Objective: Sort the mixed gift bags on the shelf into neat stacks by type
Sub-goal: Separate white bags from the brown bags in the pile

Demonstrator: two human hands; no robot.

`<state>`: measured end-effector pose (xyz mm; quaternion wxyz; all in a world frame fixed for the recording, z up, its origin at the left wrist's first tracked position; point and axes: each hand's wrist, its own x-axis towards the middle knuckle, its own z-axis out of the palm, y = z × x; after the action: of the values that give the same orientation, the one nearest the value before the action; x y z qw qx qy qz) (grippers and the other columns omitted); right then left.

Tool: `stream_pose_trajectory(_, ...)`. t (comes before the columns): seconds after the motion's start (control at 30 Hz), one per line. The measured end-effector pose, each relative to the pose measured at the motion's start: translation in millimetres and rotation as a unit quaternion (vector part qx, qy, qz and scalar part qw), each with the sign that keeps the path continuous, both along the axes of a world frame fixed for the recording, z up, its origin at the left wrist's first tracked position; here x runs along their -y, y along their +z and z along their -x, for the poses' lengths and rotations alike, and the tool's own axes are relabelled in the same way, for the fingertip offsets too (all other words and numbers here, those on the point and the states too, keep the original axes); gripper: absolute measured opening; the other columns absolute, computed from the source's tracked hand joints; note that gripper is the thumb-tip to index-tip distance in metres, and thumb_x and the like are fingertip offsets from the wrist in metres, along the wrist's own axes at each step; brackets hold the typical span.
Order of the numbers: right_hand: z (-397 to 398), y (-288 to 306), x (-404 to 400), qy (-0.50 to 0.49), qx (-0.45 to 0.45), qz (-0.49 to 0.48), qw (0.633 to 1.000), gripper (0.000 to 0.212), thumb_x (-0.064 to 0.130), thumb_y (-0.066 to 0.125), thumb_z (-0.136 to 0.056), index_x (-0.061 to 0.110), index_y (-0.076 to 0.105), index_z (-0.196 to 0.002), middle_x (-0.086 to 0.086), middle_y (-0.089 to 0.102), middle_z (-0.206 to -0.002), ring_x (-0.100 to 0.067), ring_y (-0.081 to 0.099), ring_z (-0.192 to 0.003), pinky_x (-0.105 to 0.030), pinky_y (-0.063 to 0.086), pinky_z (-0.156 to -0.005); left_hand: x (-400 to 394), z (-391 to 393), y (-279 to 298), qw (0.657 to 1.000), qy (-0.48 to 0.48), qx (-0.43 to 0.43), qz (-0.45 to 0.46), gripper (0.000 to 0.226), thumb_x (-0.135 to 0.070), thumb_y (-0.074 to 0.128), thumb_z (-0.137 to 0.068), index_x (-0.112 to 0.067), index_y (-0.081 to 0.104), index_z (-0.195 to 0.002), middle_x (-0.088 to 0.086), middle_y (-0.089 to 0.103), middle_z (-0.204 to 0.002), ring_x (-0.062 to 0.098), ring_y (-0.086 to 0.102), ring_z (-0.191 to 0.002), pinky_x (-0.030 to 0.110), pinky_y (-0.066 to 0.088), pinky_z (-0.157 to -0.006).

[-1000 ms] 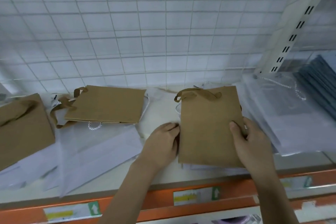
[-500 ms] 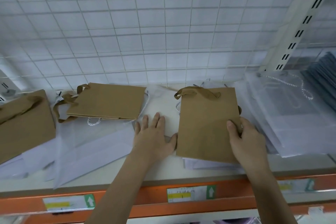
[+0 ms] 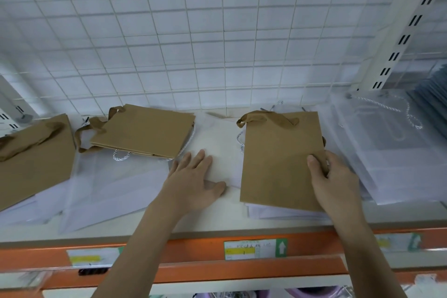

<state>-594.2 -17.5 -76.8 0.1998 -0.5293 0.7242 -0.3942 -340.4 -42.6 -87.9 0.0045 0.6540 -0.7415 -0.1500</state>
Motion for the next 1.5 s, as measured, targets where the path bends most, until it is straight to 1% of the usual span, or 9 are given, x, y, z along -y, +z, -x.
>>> stream_pose_trajectory(0.17,-1,0,1,-0.008,-0.010,-0.011,1.000,0.034,0.032,0.042,-0.096,0.012,0.054,-0.120,-0.006,0.057,-0.093,-0.021,0.049,-0.084,-0.029,0.035,-0.073,-17,-25,1,0.999,0.000,-0.005,0.039,0.126,-0.098,0.004,-0.040,-0.031,0.012,-0.148,-0.012,-0.002,-0.157,0.012,-0.005,-0.145,0.036,-0.001,-0.118)
stream_pose_trajectory(0.33,-5,5,2,-0.011,-0.015,-0.019,1.000,0.034,0.031,0.043,-0.096,0.010,0.054,-0.120,-0.008,0.057,-0.095,-0.030,0.054,-0.093,-0.034,0.038,-0.077,-24,-43,2,0.996,0.027,0.010,0.080,0.128,-0.099,-0.002,-0.035,-0.036,0.027,-0.143,-0.016,0.014,-0.155,0.011,0.012,-0.144,0.033,0.018,-0.114)
stream_pose_trajectory(0.47,-12,10,-1,-0.022,-0.025,-0.008,0.999,0.033,0.031,0.043,-0.095,0.009,0.054,-0.118,-0.008,0.058,-0.094,-0.030,0.054,-0.090,-0.035,0.041,-0.077,-24,-50,-4,0.967,-0.038,0.036,0.251,0.091,-0.079,0.003,-0.079,-0.023,0.074,-0.086,-0.008,0.072,-0.103,0.014,0.070,-0.088,0.025,0.055,-0.061)
stream_pose_trajectory(0.6,-22,15,-5,-0.035,-0.026,0.003,0.999,0.028,0.030,0.044,-0.095,0.009,0.056,-0.108,-0.001,0.053,-0.078,-0.023,0.051,-0.076,-0.031,0.035,-0.066,-23,-64,-10,0.942,-0.101,0.029,0.319,0.055,-0.055,0.031,-0.088,-0.023,0.070,-0.064,-0.010,0.073,-0.076,0.011,0.070,-0.066,0.016,0.044,-0.040)
stream_pose_trajectory(0.73,-35,21,-7,-0.036,-0.029,0.008,0.999,0.025,0.029,0.044,-0.096,0.008,0.055,-0.101,0.008,0.049,-0.070,-0.007,0.046,-0.064,-0.023,0.030,-0.052,-19,-70,-8,0.923,-0.142,0.047,0.355,0.032,-0.019,0.039,-0.075,-0.018,0.071,-0.077,-0.005,0.066,-0.058,0.015,0.063,-0.050,0.015,0.036,-0.033)
stream_pose_trajectory(0.93,-47,26,-14,-0.060,-0.004,0.003,0.998,0.033,0.033,0.041,-0.097,0.009,0.052,-0.117,-0.003,0.052,-0.094,-0.016,0.044,-0.081,-0.029,0.032,-0.071,-13,-74,-1,0.935,-0.070,-0.008,0.348,0.019,-0.013,0.035,-0.070,-0.017,0.044,-0.086,0.001,0.053,-0.045,0.024,0.045,-0.027,0.017,0.024,-0.033)
stream_pose_trajectory(1.1,-51,24,-17,-0.082,0.004,0.005,0.997,0.035,0.033,0.041,-0.097,0.008,0.052,-0.119,-0.004,0.051,-0.095,-0.018,0.044,-0.084,-0.032,0.033,-0.074,-3,-79,1,0.926,0.024,-0.110,0.361,0.006,-0.020,0.040,-0.084,-0.016,0.044,-0.085,0.007,0.053,-0.045,0.034,0.048,-0.034,0.025,0.033,-0.042)
stream_pose_trajectory(1.23,-61,19,-15,-0.074,0.011,-0.004,0.997,0.035,0.032,0.042,-0.097,0.007,0.051,-0.120,-0.001,0.048,-0.095,-0.017,0.043,-0.086,-0.031,0.031,-0.077,-1,-81,5,0.922,0.048,-0.166,0.348,0.032,-0.009,0.041,-0.081,-0.004,0.064,-0.101,0.017,0.064,-0.063,0.039,0.057,-0.051,0.035,0.045,-0.051)
stream_pose_trajectory(1.5,-64,15,-11,-0.114,0.009,0.005,0.993,0.038,0.029,0.043,-0.097,0.006,0.049,-0.126,-0.016,0.058,-0.113,-0.025,0.048,-0.089,-0.029,0.032,-0.077,4,-85,18,0.855,0.149,-0.253,0.428,0.012,0.003,0.044,-0.086,0.004,0.053,-0.079,0.014,0.049,-0.059,0.026,0.040,-0.050,0.027,0.021,-0.049)
